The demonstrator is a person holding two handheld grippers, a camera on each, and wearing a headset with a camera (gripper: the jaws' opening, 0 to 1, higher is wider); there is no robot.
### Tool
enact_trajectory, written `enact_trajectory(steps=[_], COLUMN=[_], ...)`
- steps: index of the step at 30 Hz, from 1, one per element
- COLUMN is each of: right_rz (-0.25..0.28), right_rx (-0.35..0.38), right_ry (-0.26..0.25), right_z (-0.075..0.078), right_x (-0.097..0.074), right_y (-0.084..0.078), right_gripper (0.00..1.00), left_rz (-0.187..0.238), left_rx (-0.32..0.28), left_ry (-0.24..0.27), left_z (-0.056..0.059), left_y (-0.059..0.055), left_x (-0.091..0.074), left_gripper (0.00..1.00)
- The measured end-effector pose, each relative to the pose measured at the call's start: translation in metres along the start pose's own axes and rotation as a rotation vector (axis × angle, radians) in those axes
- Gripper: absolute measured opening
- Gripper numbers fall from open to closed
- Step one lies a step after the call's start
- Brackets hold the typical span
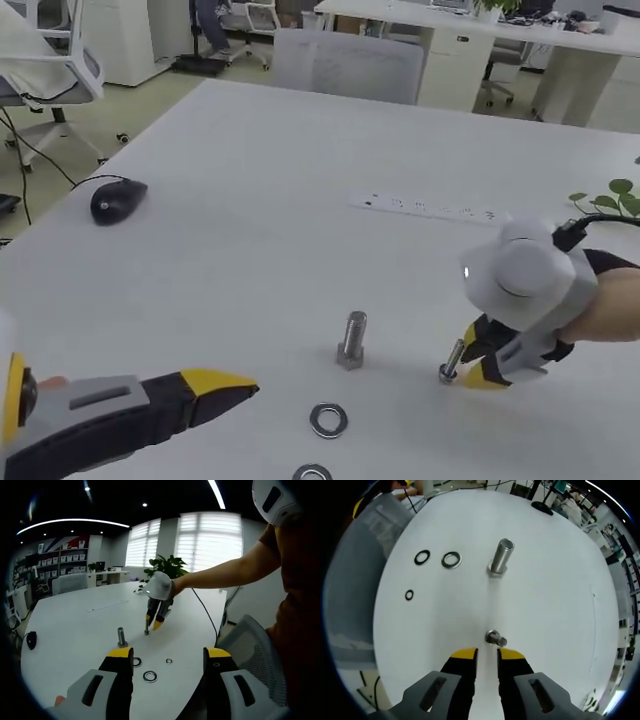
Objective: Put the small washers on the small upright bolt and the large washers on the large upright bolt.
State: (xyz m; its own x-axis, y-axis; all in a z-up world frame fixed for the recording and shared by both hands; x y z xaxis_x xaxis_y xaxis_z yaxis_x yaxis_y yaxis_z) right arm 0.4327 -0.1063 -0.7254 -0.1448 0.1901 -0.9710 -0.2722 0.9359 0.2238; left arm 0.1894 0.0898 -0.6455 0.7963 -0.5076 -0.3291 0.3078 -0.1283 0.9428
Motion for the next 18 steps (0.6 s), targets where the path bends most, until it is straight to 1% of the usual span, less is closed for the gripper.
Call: enact_trajectory(steps=[3, 6, 8, 10, 12, 18], right_rz=[0.006, 0.01, 0.011, 0.014, 0.015, 0.017], right_rx=[0.018, 0.019, 0.018, 0.014, 0.006, -0.025], right_ry=[-0.004, -0.005, -0.004, 0.007, 0.017, 0.042], right_z=[-0.008, -0.019, -0.026, -0.036, -0.046, -0.067], right_x=[-0.006, -0.007, -0.004, 0.0, 0.004, 0.013], right_y=[-0.003, -0.003, -0.002, 0.0, 0.004, 0.017], right_gripper=[0.16, 0.16, 0.16, 0.16, 0.16, 0.16], left_rz=[0.004, 0.009, 0.014, 0.01, 0.018, 0.027], left_rx=[0.009, 0.015, 0.018, 0.022, 0.025, 0.033], left_ry=[-0.002, -0.006, -0.008, -0.011, -0.01, 0.001], left_z=[0.003, 0.007, 0.009, 0.012, 0.015, 0.017], left_y=[0.001, 0.001, 0.0, -0.001, 0.0, 0.0], left_x=[-0.002, -0.004, -0.005, -0.006, -0.009, -0.016], left_gripper=[0.55, 0.55, 0.55, 0.55, 0.55, 0.55])
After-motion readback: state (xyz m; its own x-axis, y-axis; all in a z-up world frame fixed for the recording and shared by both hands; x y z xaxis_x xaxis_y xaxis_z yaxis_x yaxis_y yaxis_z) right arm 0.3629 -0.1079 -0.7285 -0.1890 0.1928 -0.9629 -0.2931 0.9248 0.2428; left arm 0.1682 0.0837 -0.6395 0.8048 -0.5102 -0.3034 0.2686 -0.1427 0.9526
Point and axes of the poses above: the centre of the closed fingertips' face, and the gripper's own axes: x roughly forward along the fingers, z roughly to its right, y roughly out of its top, the point moved 8 cm from there along -x, roughly backward along the fingers, and after that the axes turned 13 degrees about y, right-handed, at the moved point
